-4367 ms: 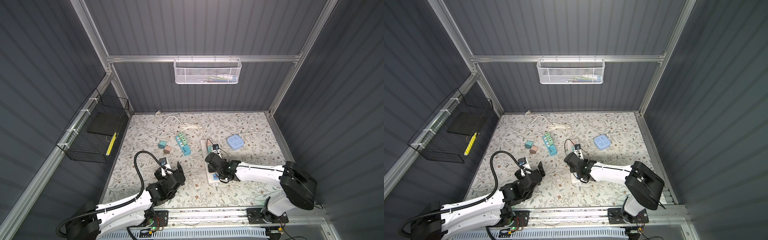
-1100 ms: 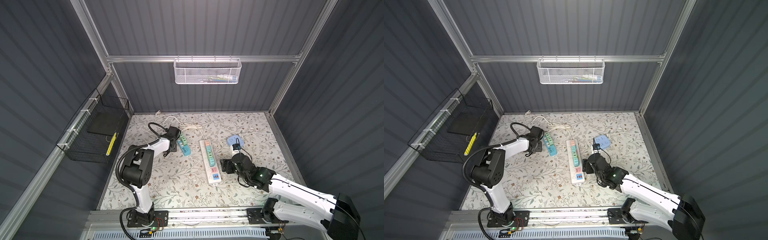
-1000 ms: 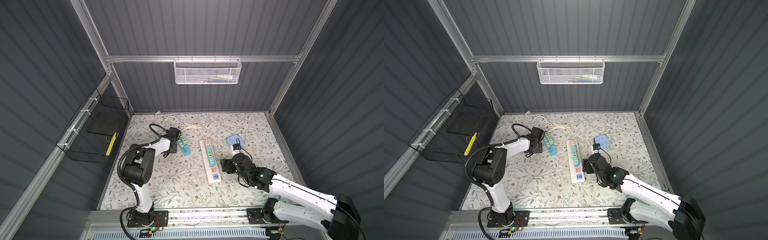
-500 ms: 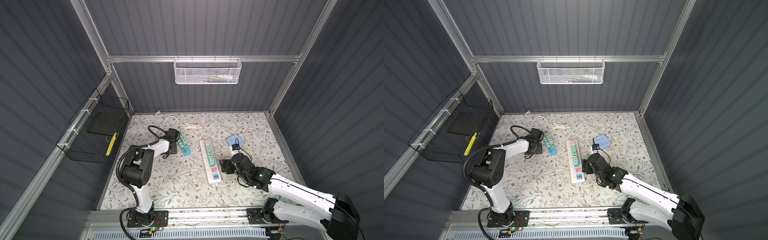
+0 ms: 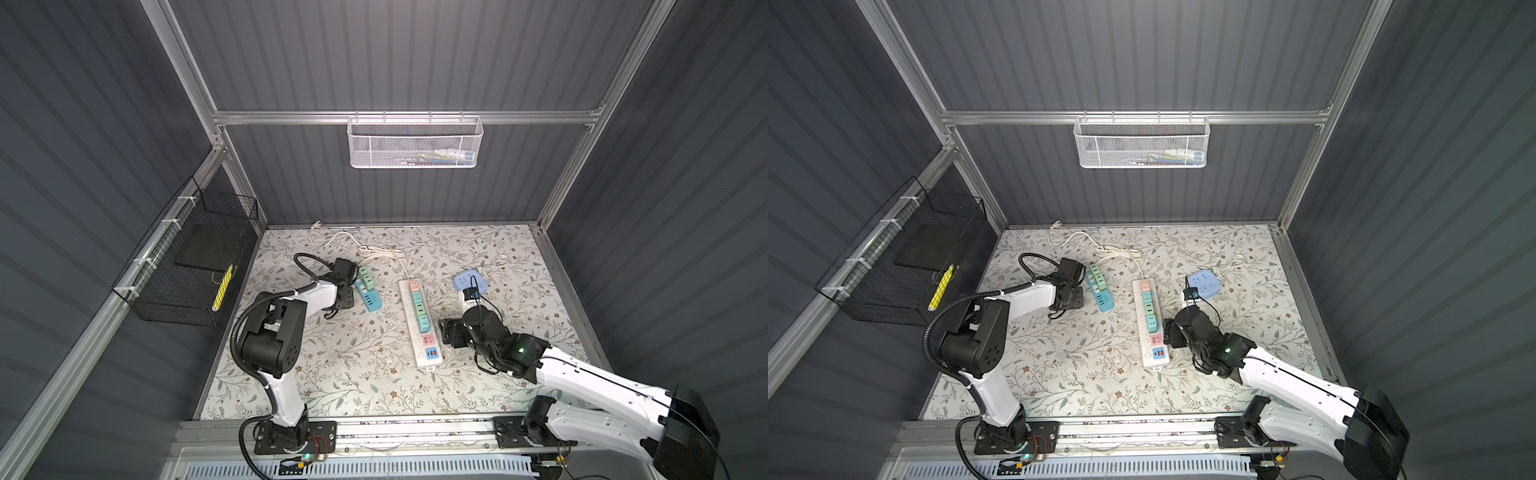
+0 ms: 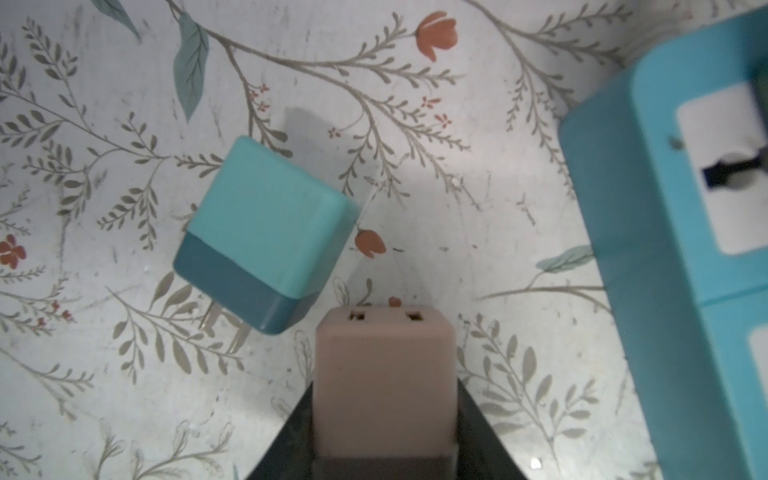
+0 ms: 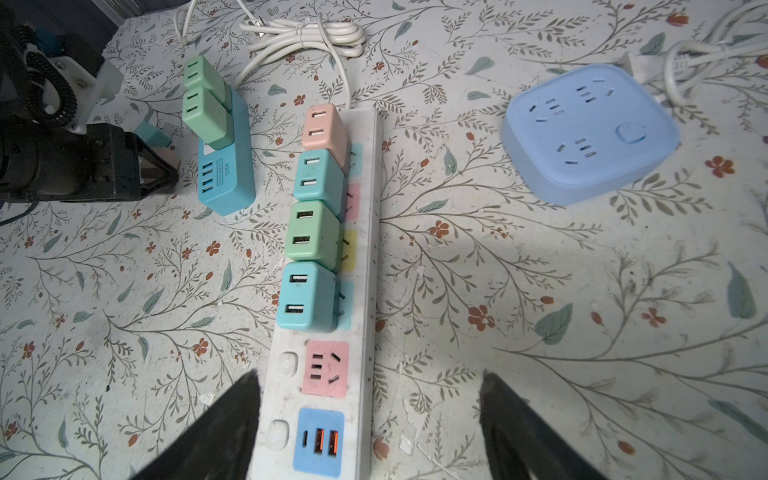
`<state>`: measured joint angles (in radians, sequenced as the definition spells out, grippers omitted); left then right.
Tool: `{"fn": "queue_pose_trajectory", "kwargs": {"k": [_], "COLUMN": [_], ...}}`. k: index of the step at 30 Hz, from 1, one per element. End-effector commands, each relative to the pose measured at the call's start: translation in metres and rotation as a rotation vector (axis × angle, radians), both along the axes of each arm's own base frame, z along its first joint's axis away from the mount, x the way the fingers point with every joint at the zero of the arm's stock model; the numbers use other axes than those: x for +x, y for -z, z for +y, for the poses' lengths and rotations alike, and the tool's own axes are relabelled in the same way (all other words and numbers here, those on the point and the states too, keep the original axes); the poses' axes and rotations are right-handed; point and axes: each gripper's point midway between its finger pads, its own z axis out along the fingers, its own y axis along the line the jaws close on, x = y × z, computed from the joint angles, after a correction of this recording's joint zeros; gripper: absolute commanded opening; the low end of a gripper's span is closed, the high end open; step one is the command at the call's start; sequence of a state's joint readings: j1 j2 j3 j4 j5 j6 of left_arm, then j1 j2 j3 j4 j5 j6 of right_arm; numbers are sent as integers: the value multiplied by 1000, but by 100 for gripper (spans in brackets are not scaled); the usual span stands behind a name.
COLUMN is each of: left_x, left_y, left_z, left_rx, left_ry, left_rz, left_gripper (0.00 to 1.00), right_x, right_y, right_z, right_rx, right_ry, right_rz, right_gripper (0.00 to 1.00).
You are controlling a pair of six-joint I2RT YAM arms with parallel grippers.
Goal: Insert the plug
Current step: 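Lower left gripper onto the small pink adapter and close on it, then lift pink adapter with left gripper toward the strip while right gripper approaches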
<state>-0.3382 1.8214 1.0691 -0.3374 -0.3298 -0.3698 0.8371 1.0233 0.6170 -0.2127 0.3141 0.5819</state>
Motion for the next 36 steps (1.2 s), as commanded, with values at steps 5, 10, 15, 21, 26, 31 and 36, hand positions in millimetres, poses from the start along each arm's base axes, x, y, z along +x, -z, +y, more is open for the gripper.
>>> {"fn": "queue_pose_trajectory", "kwargs": {"k": [5, 10, 15, 21, 26, 31, 36], "left_x": [-26, -48, -75, -105, -134, -149, -152], "left_y": [-5, -13, -34, -77, -115, -137, -150], "left_z": [-13, -30, -60, -126, -178, -209, -227], "left_rx": [-107, -144, -123, -256, -329, -374, -396], "left_ry": [53, 79, 213, 530, 799, 939, 1003], "left_rz": [44, 23, -69, -327, -529, -622, -667], "left_gripper": [39, 39, 39, 40, 37, 32, 31], "right_x": [3, 5, 6, 12, 13, 8, 4], "right_y": [-14, -13, -12, -25, -45, -60, -66], "right_z": [-3, -1, 1, 3, 13, 37, 61], "right_rx": [-4, -5, -2, 116, 185, 258, 347], "right_ry": [13, 12, -2, -59, -138, -248, -343], "right_rz": [-20, -14, -10, 33, 39, 62, 108], "right_gripper": [82, 82, 82, 80, 71, 57, 55]}}
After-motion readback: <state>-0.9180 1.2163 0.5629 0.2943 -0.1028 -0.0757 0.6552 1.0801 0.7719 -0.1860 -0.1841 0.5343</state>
